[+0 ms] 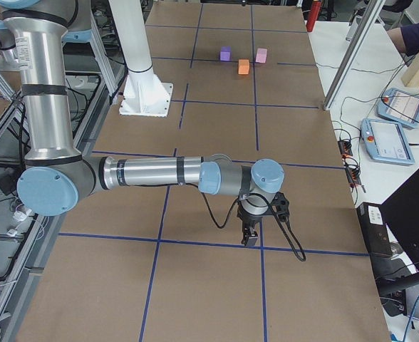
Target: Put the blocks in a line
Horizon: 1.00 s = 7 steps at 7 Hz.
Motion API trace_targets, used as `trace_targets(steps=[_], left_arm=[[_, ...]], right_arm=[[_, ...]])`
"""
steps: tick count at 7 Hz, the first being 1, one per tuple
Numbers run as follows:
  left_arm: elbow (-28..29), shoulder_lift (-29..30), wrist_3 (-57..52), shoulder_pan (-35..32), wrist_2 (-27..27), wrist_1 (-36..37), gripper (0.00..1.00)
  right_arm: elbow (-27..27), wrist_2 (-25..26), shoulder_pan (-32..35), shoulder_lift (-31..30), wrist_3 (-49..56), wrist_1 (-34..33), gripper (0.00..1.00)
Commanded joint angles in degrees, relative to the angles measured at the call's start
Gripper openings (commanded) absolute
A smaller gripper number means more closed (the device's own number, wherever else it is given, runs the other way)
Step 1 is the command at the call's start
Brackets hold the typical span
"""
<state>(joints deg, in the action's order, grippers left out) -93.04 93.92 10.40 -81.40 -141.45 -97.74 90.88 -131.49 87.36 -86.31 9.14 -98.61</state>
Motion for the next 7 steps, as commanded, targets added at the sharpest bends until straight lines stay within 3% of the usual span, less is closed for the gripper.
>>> trace_targets(steps=[1, 4, 5, 7], left_arm=[[-1.3, 7.0, 9.2, 7.7, 3.7, 0.0, 1.00], [-0.6, 15.8, 24.7, 17.6, 7.1, 0.3, 1.00], [-1.1, 18.4, 26.4, 20.5, 10.5, 2.1, 1.00], [-0.9, 22.0, 33.5, 27.4, 11.1, 4.2, 1.00]], right_arm=[[0.0, 0.0, 0.0, 0.0, 0.0, 0.0, 1.00], [0.0, 0.0, 0.0, 0.0, 0.0, 0.0, 1.00], [0.0, 0.0, 0.0, 0.0, 0.0, 0.0, 1.00], [0.0, 0.0, 0.0, 0.0, 0.0, 0.0, 1.00]])
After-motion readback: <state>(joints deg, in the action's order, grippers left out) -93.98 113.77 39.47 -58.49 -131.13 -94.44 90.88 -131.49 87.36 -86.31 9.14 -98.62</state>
